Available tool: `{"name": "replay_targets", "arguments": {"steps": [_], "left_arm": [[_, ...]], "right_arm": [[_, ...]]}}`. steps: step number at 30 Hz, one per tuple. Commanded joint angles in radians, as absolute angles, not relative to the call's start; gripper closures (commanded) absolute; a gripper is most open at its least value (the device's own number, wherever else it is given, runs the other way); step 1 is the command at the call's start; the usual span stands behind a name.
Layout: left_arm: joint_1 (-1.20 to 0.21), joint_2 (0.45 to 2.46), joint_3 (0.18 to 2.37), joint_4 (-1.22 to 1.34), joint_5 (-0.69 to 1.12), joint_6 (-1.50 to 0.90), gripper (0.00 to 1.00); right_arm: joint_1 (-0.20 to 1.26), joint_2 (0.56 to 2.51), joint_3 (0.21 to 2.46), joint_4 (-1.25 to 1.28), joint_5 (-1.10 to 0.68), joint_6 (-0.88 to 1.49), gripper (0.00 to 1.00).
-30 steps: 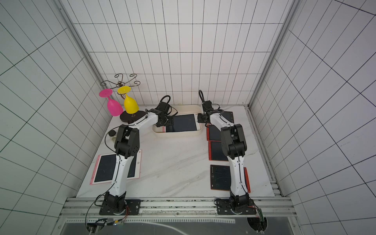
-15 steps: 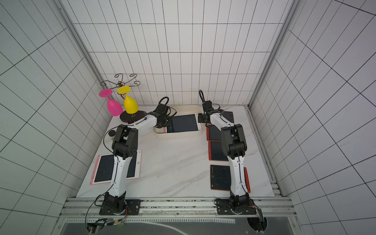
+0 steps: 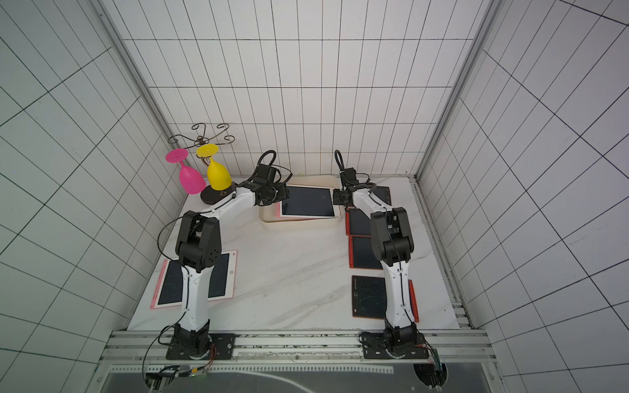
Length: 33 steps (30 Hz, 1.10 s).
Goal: Take out the writing tablet from the storage box
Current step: Pick up the writing tablet from the storage box.
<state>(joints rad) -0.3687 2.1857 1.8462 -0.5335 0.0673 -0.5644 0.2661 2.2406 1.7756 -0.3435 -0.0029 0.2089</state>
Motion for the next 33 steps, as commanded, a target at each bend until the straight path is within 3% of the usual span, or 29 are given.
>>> {"name": "replay_targets", "arguments": {"steps": [1,8,17,26,33], "left_arm": [[-0.402,2.153,1.877,-0.490,0.164,-0.583,0.32],[-0.402,2.122,1.861,-0.494,0.166,-0.578,0.49],[-0.402,2.090,1.836,-0.495,0.164,-0.575,0.92],[-0.402,2.067,1.810,-0.461,0.196,-0.607,0.93],[-0.409,2.048,1.803,-0.434,0.227,-0.625,0.80]], "right_arm": [[0.282,2.270,1.829,-0.337,-0.063,0.230,1.00],[0.282,2.270,1.828,-0.333,-0.069,0.239,1.00],[0.278,2.272,1.829,-0.333,-0.072,0.247,1.00],[0.275,2.266,1.821,-0.322,-0.096,0.258,1.00],[0.272,2.266,1.813,-0.313,-0.119,0.265,1.00]]}}
